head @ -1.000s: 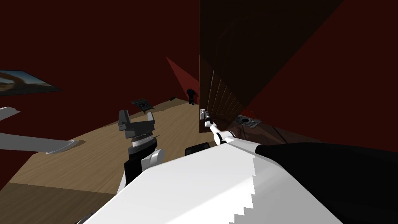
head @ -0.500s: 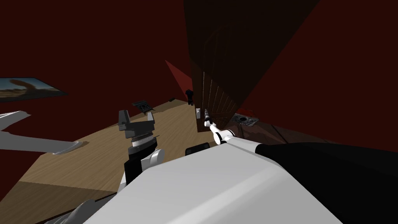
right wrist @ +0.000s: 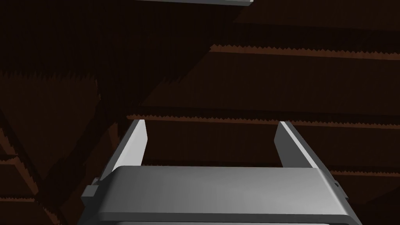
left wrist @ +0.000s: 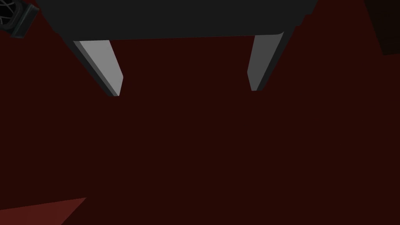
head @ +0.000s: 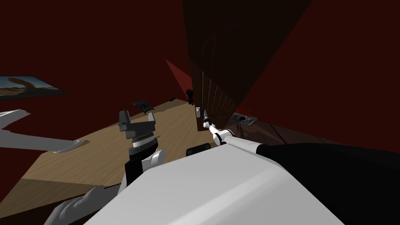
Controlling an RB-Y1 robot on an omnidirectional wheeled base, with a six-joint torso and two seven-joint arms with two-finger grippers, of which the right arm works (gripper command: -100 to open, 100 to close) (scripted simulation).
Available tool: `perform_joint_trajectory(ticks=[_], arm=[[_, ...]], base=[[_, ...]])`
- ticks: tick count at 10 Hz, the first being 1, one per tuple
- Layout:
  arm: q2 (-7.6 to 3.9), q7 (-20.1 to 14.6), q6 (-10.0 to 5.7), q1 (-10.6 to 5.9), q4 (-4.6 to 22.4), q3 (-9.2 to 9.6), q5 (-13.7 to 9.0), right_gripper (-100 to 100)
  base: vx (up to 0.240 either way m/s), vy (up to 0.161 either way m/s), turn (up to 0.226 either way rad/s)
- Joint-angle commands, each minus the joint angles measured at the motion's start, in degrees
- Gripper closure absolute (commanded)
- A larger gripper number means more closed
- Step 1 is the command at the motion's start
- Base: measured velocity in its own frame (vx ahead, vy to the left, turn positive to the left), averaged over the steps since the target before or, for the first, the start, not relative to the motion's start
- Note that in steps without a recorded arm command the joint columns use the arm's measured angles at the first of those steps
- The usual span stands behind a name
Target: Push the door open
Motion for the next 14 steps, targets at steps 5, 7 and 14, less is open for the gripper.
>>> perform_joint_trajectory(ticks=[5,7,14], arm=[[2.83,1.8,-0.51,-0.12,0.1,2.03,-2.9,-100],[2.71,1.5,-0.86,-0.62,1.0,2.07,-2.9,-100],[-0.98,1.4,-1.57,-0.47,1.2,1.80,-3.1,-100]], base=[[-0.139,0.112,0.004],[-0.035,0.070,-0.004],[0.167,-0.025,0.022]])
